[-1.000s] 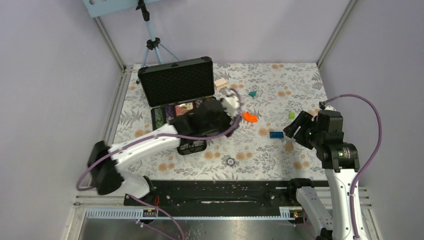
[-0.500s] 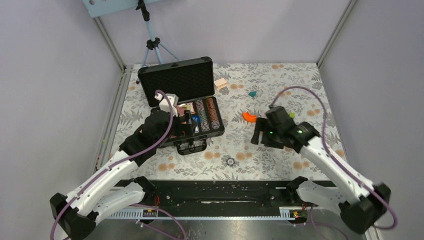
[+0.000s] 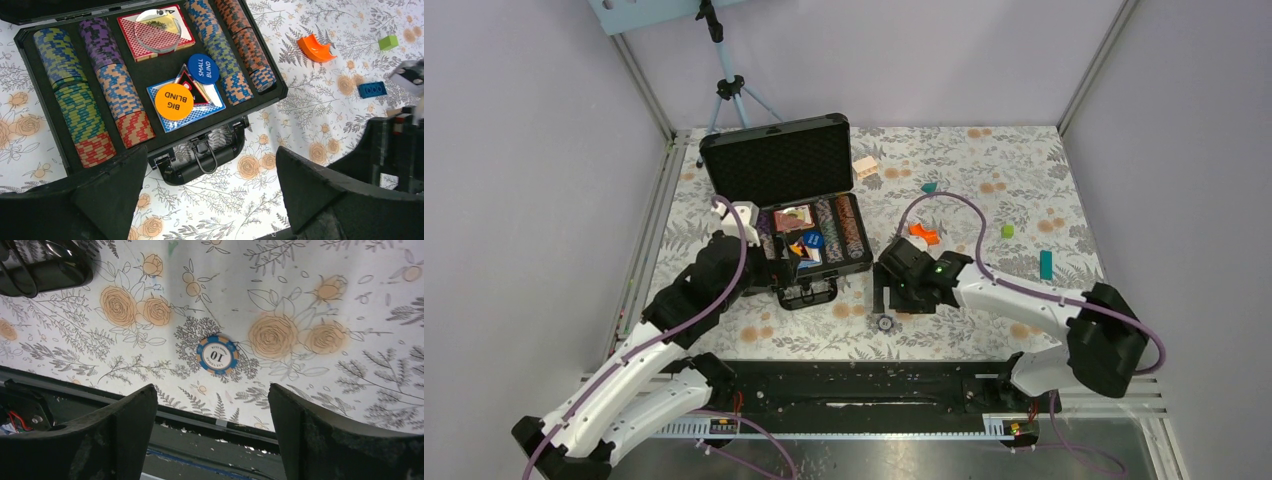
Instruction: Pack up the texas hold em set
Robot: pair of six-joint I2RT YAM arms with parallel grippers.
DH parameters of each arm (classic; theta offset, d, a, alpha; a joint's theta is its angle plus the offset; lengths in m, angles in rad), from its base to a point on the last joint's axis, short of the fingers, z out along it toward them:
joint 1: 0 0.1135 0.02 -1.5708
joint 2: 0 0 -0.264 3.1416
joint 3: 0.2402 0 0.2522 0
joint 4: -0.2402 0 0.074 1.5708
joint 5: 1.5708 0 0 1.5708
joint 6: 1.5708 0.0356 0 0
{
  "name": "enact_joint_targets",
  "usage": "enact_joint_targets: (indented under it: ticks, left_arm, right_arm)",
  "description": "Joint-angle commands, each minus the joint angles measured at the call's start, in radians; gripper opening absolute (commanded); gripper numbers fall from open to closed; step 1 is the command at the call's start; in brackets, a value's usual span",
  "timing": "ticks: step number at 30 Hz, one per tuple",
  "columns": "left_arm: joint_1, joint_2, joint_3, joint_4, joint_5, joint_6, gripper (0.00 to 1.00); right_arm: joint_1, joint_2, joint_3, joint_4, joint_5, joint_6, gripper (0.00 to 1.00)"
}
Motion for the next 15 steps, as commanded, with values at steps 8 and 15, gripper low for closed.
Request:
enact_joint_targets:
  ticks: [8, 15]
  left_arm:
    - [0.005, -0.031, -0.009, -0.011, -0.001, 0.006, 0.99]
    - [0.004, -0.030, -0.009, -0.007, 0.000, 0.010, 0.99]
  right_arm:
    - [0.082, 0.174, 0.028, 0.104, 0.090, 0.041, 0.90]
    - [0.094, 0.247, 0.058, 0.066, 0.118, 0.042, 0.90]
